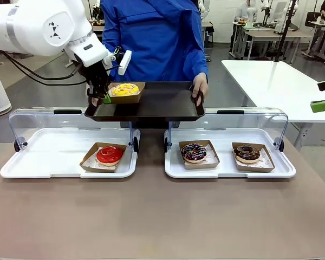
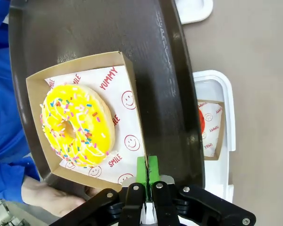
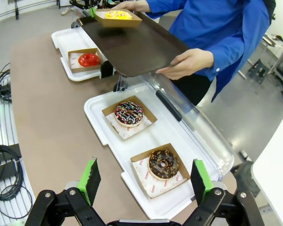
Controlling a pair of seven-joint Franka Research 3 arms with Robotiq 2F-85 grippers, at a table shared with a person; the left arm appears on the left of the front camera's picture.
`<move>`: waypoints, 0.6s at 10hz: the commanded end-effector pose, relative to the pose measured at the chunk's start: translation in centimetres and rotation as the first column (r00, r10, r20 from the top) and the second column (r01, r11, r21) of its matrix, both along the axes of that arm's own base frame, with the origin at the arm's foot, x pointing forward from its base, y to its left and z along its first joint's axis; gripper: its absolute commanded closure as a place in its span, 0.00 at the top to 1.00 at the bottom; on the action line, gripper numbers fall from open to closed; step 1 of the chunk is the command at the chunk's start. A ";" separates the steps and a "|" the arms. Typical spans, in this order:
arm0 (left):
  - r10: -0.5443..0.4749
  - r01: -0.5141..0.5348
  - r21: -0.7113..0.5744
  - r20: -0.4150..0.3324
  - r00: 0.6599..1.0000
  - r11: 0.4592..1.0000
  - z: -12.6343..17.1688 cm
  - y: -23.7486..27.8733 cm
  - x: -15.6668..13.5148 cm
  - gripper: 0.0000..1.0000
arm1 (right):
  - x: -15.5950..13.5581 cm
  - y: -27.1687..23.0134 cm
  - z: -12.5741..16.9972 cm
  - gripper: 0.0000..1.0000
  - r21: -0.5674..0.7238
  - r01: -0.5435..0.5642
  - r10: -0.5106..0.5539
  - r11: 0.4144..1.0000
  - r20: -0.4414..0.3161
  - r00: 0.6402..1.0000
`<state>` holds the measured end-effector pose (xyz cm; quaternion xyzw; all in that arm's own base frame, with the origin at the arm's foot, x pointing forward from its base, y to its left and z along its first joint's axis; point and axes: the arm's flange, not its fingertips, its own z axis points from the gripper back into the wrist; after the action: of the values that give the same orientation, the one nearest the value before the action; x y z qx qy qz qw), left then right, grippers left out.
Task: Provide the desired donut to the person.
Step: Place the picked Paper togo box onto the Handle tray extended by the person.
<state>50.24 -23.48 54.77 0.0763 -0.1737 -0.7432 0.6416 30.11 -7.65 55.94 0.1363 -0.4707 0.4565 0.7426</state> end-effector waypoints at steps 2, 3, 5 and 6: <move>0.018 -0.017 0.041 -0.006 1.000 0.999 -1.9 -0.2 0.6 0.01 | 0.1 0.1 -0.1 1.00 0.010 -0.007 0.007 1.000 -0.003 1.000; 0.025 -0.024 0.041 -0.008 1.000 0.999 -2.2 -0.1 0.9 0.01 | 0.1 0.1 -0.1 1.00 0.010 -0.007 0.007 1.000 -0.003 1.000; 0.023 -0.022 0.025 -0.019 1.000 0.999 -2.6 -0.1 1.3 0.29 | 0.1 0.1 -0.1 1.00 0.010 -0.007 0.007 1.000 -0.003 1.000; 0.022 -0.022 0.016 -0.022 1.000 1.000 -2.3 0.1 1.4 0.60 | 0.1 0.1 -0.1 1.00 0.010 -0.007 0.007 1.000 -0.003 1.000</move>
<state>51.47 -23.37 52.13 0.0765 -0.1499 -0.7473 0.6428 30.11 -7.65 55.94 0.1363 -0.4707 0.4565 0.7426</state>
